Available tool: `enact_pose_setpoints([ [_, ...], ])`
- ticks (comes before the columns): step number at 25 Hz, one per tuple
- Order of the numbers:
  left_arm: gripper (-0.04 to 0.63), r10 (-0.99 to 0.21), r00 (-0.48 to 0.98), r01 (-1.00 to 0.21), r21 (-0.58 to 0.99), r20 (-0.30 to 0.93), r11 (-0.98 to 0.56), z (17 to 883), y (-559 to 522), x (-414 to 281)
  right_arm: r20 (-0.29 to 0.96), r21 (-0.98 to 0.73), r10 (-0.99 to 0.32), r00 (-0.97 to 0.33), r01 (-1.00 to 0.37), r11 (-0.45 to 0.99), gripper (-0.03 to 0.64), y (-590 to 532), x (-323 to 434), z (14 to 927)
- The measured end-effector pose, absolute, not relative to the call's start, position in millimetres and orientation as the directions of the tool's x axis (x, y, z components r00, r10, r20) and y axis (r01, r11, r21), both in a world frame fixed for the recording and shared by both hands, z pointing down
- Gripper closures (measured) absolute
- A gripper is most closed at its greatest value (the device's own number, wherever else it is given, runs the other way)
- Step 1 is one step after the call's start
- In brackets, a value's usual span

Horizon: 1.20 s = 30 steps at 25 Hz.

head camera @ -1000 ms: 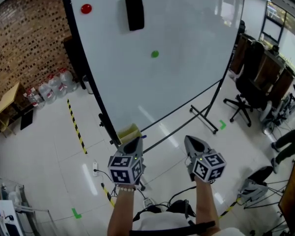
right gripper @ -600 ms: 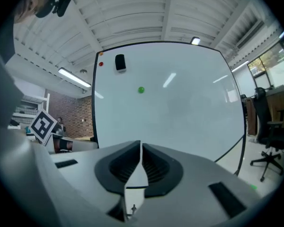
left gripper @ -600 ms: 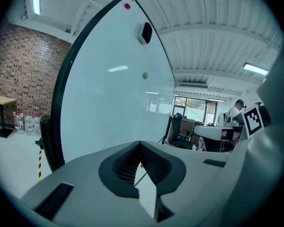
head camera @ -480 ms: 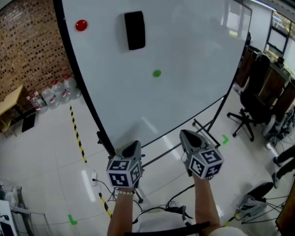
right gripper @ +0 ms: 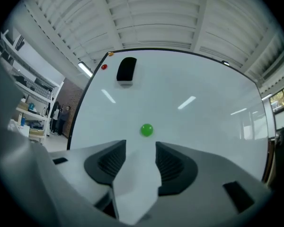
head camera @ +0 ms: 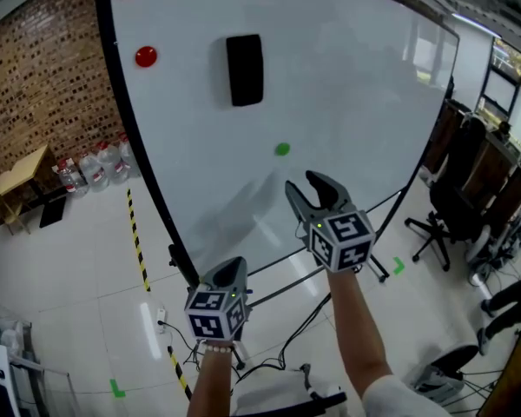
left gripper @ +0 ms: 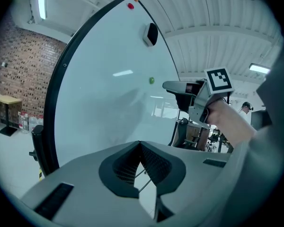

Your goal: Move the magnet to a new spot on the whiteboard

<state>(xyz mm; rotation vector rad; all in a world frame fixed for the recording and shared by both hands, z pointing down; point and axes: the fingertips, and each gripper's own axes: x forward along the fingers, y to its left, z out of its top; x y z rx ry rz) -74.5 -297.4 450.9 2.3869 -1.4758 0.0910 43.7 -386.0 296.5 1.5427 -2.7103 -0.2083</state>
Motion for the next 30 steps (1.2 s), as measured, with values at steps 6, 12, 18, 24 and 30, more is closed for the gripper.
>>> enact_pose_setpoints([
  [6, 0.600, -0.872, 0.438, -0.887, 0.265, 0.219, -0.379, 451, -300, -85, -0.075, 0.196, -0.858, -0.508, -0.851, 0.487, 0.393, -411, 28, 264],
  [12, 0.600, -0.884, 0.423, -0.891, 0.272, 0.201, -0.365, 445, -302, -91, -0.042, 0.248, -0.868, -0.495, -0.847, 0.471, 0.407, -427, 19, 263],
  [18, 0.600, -0.884, 0.423, -0.890, 0.275, 0.199, -0.364, 444, -300, -90, -0.014, 0.285, -0.878, -0.479, -0.843, 0.455, 0.437, -438, 15, 268],
  [24, 0.600, -0.885, 0.423, -0.887, 0.286, 0.195, -0.361, 444, -296, -93, -0.015, 0.286, -0.880, -0.475, -0.845, 0.451, 0.453, -438, 15, 269],
  [30, 0.600, -0.883, 0.425, -0.887, 0.284, 0.197, -0.363, 444, -295, -92, -0.009, 0.287, -0.879, -0.477, -0.843, 0.454, 0.468, -442, 13, 269],
])
